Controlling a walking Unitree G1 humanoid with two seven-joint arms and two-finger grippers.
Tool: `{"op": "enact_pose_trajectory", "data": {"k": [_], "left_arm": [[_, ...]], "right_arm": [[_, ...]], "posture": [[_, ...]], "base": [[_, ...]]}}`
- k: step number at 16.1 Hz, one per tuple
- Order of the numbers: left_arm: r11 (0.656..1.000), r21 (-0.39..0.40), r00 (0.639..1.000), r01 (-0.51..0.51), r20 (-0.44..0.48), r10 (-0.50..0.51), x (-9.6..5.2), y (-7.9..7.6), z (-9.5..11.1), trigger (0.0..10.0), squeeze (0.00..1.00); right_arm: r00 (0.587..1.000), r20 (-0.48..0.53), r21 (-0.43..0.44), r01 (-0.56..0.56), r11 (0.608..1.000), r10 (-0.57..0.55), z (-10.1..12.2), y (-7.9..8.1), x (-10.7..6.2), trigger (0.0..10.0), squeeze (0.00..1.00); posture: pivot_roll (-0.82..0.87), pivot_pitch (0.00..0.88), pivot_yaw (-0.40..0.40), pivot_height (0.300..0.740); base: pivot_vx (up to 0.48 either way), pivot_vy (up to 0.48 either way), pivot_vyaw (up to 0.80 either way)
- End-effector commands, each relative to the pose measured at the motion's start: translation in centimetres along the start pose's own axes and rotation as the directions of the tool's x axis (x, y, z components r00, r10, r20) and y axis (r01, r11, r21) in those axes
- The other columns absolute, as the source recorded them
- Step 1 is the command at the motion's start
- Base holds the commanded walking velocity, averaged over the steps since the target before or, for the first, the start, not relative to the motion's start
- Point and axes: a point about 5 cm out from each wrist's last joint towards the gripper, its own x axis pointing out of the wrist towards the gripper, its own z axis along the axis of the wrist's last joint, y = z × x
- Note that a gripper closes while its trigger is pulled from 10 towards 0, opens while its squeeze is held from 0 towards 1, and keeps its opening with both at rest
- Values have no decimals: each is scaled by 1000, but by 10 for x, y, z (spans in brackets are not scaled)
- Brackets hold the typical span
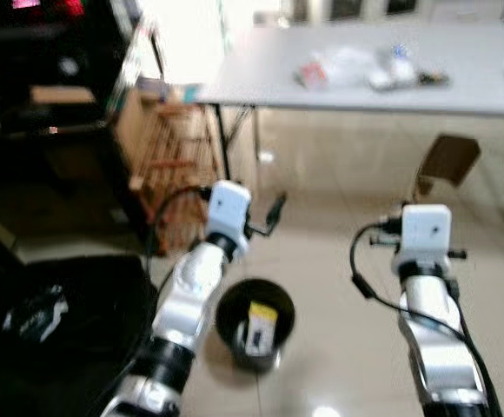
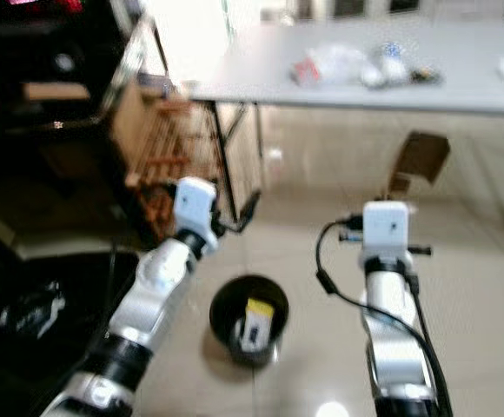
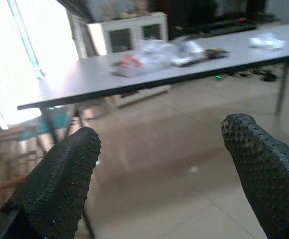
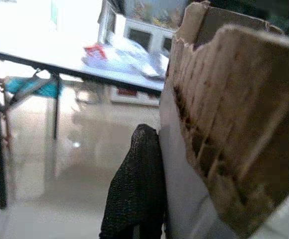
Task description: Picking trash to rubbish bin
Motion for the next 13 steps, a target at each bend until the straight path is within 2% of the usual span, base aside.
{"op": "enact_pose_trajectory", "data": {"k": [1, 5, 13], "left_arm": [[1000, 0, 1000, -21, -16, 21, -3, 6, -3, 10000, 0], [1000, -9, 1000, -26, -16, 25, -3, 5, -4, 10000, 0], [999, 0, 999, -36, -13, 36, -3, 4, -3, 10000, 0]], "right_arm": [[1000, 12, 5, -22, 1000, 22, 3, 7, -1, 10000, 0], [1000, 8, 4, -27, 1000, 27, 2, 7, 0, 10000, 0], [999, 3, 5, -32, 999, 32, 2, 10, 0, 10000, 0]], "posture": [[-111, 46, 88, 740], [-109, 48, 88, 740], [-103, 51, 89, 740]], "base": [[480, 0, 0], [457, 0, 0], [0, 0, 0]]}}
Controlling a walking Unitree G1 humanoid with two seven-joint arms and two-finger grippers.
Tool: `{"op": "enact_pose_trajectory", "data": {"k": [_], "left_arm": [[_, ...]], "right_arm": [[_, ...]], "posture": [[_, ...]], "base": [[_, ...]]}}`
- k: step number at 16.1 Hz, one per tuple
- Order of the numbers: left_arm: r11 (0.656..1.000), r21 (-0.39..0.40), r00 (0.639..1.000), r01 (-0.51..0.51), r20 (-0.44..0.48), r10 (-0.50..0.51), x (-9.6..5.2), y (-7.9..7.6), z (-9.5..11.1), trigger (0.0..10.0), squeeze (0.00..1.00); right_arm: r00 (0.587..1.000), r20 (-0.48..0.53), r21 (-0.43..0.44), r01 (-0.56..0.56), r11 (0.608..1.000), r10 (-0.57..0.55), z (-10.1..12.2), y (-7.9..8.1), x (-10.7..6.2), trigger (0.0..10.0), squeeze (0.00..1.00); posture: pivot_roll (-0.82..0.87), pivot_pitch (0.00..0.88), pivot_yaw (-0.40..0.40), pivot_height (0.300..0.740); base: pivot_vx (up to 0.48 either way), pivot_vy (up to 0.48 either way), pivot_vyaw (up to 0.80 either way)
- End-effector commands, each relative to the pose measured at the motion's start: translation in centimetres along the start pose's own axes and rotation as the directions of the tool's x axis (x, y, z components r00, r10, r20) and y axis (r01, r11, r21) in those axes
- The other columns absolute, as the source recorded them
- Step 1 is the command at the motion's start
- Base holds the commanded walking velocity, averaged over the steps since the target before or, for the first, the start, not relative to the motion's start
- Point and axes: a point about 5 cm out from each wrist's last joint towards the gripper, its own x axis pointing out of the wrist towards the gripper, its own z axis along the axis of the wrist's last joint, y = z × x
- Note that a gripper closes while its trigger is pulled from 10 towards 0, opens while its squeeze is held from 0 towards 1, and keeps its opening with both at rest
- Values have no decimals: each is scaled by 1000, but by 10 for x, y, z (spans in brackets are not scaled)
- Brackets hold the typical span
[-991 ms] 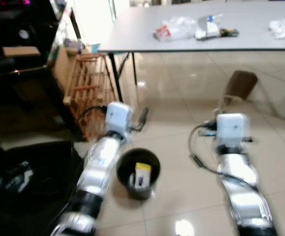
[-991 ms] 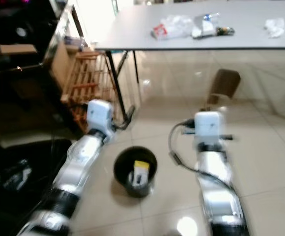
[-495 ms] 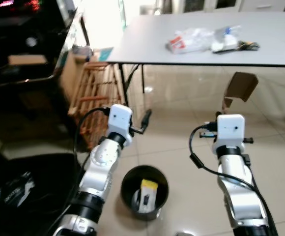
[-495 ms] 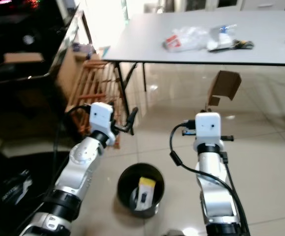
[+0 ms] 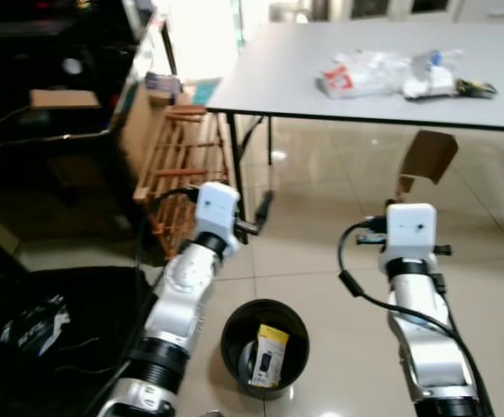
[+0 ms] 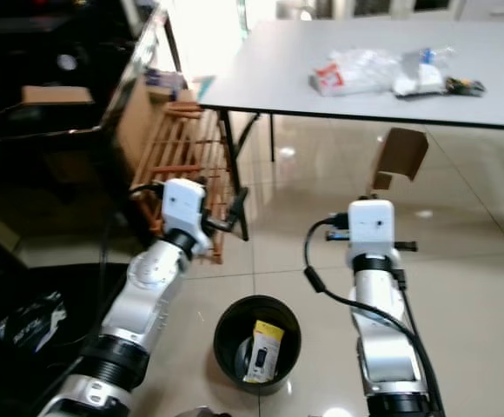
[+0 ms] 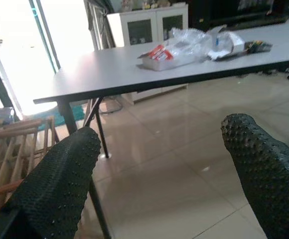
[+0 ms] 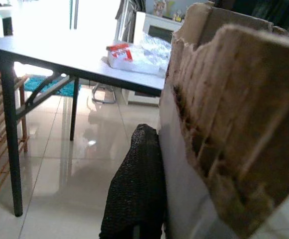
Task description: Picking trash to rubbish bin
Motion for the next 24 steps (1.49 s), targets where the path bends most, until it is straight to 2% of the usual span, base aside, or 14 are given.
{"op": "enact_pose_trajectory", "data": {"k": [1, 10, 13, 17, 18, 22, 24], "left_arm": [[1000, 13, 1000, -12, -5, 12, -1, 3, 1, 10000, 0], [999, 43, 999, 15, -51, -13, -2, 2, -8, 10000, 0], [996, 91, 993, 7, -115, 4, -8, 14, -25, 10000, 0], [994, 106, 971, -40, -232, 64, -27, 35, -58, 10000, 0], [990, 129, 955, -56, -282, 91, -41, 42, -73, 10000, 0], [987, 144, 938, -67, -329, 111, -61, 51, -88, 10000, 0], [985, 162, 936, -55, -335, 107, -74, 56, -91, 10000, 0]], "right_arm": [[1000, 10, 1, -3, 1000, 3, 2, 2, 0, 10000, 0], [1000, -2, 12, -6, 1000, 6, 0, 5, 0, 10000, 0], [998, -41, 40, -43, 998, 45, -7, 13, -1, 10000, 0], [988, -116, 71, -90, 993, 98, -25, 22, -3, 10000, 0], [983, -147, 82, -103, 991, 114, -33, 27, -7, 10000, 0], [970, -191, 115, -130, 985, 150, -44, 39, -16, 10000, 0], [948, -269, 194, -117, 974, 167, -56, 49, -27, 10000, 0]], "posture": [[-103, 51, 89, 740], [-101, 52, 97, 740], [-98, 50, 100, 740], [-93, 58, 100, 740], [-85, 71, 102, 740], [-61, 107, 111, 740], [-38, 149, 121, 740]], "base": [[0, 0, 0], [0, 0, 0], [0, 0, 0], [0, 0, 0], [0, 0, 0], [0, 0, 0], [0, 0, 0]]}}
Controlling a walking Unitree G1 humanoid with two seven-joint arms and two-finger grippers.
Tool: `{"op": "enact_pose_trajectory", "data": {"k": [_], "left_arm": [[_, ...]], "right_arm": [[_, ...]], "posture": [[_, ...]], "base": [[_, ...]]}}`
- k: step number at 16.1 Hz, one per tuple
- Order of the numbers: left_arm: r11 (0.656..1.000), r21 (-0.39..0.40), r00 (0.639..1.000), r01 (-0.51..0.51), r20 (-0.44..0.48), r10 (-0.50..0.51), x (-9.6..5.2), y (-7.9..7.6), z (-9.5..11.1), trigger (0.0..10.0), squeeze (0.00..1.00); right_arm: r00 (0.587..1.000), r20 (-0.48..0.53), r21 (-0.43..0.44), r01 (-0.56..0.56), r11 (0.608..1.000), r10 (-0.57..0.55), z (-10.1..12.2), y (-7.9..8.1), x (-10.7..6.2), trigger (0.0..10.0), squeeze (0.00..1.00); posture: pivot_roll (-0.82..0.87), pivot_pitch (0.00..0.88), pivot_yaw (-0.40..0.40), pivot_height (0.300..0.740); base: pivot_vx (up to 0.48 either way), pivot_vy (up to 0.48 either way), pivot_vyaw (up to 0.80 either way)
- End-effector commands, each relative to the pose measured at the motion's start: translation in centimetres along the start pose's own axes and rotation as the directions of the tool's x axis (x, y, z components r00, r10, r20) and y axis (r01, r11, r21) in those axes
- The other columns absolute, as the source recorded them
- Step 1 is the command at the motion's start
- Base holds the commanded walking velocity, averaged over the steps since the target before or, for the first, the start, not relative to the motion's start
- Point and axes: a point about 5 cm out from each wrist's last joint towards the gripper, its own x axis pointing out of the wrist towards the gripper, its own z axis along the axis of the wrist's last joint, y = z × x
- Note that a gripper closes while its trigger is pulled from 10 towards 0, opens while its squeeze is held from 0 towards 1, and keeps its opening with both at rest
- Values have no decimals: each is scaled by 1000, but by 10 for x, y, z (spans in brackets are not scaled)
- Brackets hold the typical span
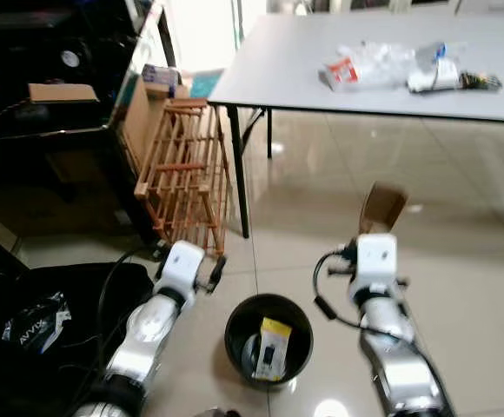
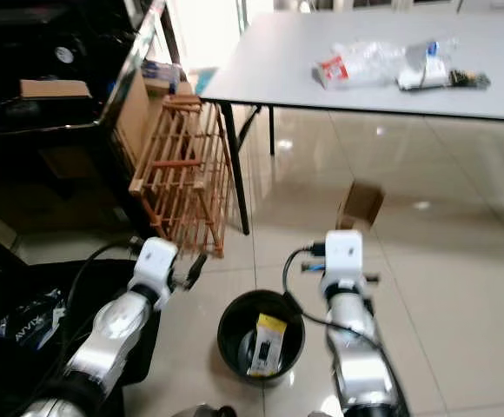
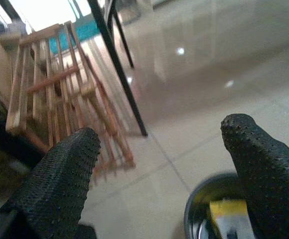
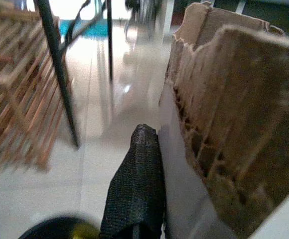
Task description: Picking trash to rubbish bin
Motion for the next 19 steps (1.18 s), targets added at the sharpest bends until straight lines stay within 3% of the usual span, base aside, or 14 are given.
{"op": "enact_pose_trajectory", "data": {"k": [1, 6, 12, 14, 19], "left_arm": [[1000, 15, 1000, 0, 7, 0, -3, 4, 0, 10000, 0], [999, 21, 1000, 30, 0, -30, -18, -2, -8, 10000, 0], [997, 9, 997, 75, -17, -75, -33, -6, -13, 10000, 0], [989, 0, 988, 151, -14, -151, -37, -10, -11, 10000, 0], [992, 10, 992, 126, -15, -126, -35, -9, -8, 10000, 0]], "right_arm": [[999, -40, 31, -4, 1000, 6, -7, 3, -2, 10000, 0], [992, -116, 84, -36, 996, 46, -22, 21, -18, 10000, 0], [985, -161, 112, -45, 993, 63, -28, 25, -26, 10000, 0], [980, -193, 122, -31, 992, 54, -31, 25, -28, 10000, 0], [958, -286, 167, 16, 986, 33, -45, 24, -34, 10000, 0]], "posture": [[-27, 170, 126, 740], [6, 251, 136, 740], [19, 279, 130, 740], [20, 282, 125, 740], [21, 280, 126, 740]], "base": [[0, 0, 0], [0, 0, 0], [0, 0, 0], [0, 0, 0], [0, 0, 0]]}}
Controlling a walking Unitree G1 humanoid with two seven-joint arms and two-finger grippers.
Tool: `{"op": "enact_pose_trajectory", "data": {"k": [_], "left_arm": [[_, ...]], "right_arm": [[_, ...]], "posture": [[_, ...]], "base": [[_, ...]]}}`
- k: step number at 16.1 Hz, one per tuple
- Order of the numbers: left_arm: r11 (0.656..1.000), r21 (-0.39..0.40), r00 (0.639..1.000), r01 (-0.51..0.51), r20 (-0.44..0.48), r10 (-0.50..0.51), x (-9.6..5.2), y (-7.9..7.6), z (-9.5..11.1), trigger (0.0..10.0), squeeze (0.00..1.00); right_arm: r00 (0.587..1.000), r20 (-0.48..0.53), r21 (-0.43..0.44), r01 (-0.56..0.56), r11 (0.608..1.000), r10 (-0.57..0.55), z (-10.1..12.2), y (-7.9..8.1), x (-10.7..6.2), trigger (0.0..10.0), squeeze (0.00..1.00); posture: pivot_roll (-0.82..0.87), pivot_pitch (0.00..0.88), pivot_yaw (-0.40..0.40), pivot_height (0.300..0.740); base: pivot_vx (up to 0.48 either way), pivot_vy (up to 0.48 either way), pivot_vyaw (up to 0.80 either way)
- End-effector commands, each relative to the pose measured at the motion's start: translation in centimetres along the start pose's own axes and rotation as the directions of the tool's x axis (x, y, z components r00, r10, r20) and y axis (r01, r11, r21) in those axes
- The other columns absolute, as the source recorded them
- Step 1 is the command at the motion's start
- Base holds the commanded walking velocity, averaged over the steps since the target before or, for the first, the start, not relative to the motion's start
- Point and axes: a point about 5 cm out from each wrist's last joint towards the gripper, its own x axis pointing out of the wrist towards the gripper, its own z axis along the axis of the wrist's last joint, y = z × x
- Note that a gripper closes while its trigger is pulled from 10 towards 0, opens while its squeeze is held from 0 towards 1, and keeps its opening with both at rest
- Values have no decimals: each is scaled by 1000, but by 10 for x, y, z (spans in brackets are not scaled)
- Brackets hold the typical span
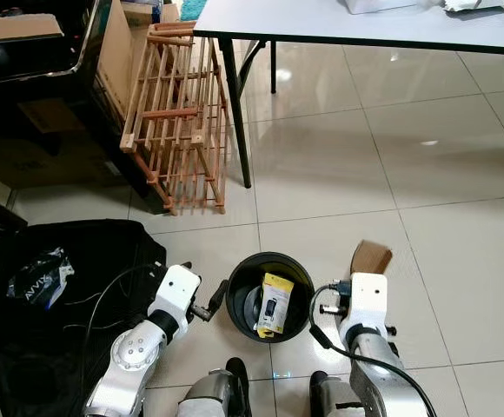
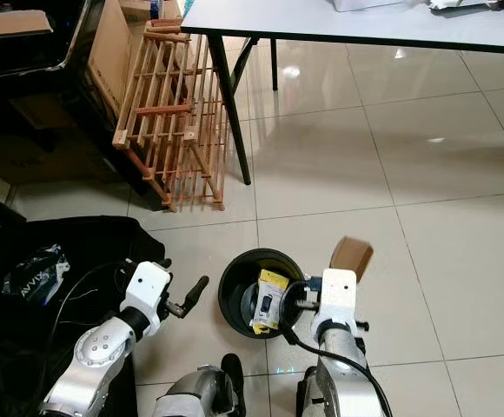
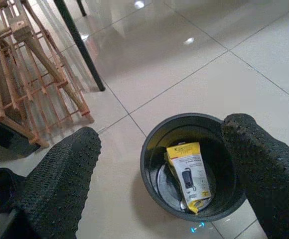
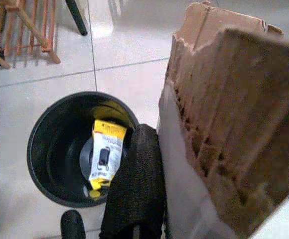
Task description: Picking trash to rubbish bin
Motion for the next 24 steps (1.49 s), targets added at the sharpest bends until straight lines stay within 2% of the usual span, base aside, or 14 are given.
{"op": "enact_pose_trajectory", "data": {"k": [1, 5, 9, 13, 17, 21, 24], "left_arm": [[1000, -12, 999, 17, -30, -17, -6, -3, -6, 10000, 0], [1000, 13, 997, 21, -76, -20, -6, -3, -12, 10000, 0], [1000, 30, 994, -8, -107, 11, -8, 1, -19, 10000, 0], [1000, -23, 996, 10, -88, -11, -9, -2, -15, 10000, 0], [999, -33, 995, 25, -96, -28, -16, 2, -19, 10000, 0], [999, -33, 995, 15, -102, -18, -14, 2, -18, 10000, 0], [998, -50, 996, 47, -78, -51, -13, -1, -15, 10000, 0]], "right_arm": [[998, -60, 87, -5, 996, 10, -11, 15, -7, 10000, 0], [995, -101, 99, -11, 995, 21, -16, 13, -8, 10000, 0], [989, -100, 98, -101, 990, 111, -16, 21, -9, 10000, 0], [984, -73, 84, -156, 984, 162, -9, 26, -10, 10000, 0], [984, -92, 60, -149, 987, 155, -14, 22, -9, 10000, 0], [983, -132, 45, -124, 991, 129, -23, 19, -9, 10000, 0], [984, -129, 53, -116, 992, 122, -22, 18, -9, 10000, 0]], "posture": [[17, 280, 128, 740], [11, 280, 126, 740], [3, 278, 118, 740], [-1, 281, 108, 740], [5, 296, 102, 740], [5, 295, 103, 740], [3, 293, 106, 740]], "base": [[0, 0, 0], [0, 0, 0], [0, 0, 0], [0, 0, 0], [0, 0, 0], [0, 0, 0], [0, 0, 0]]}}
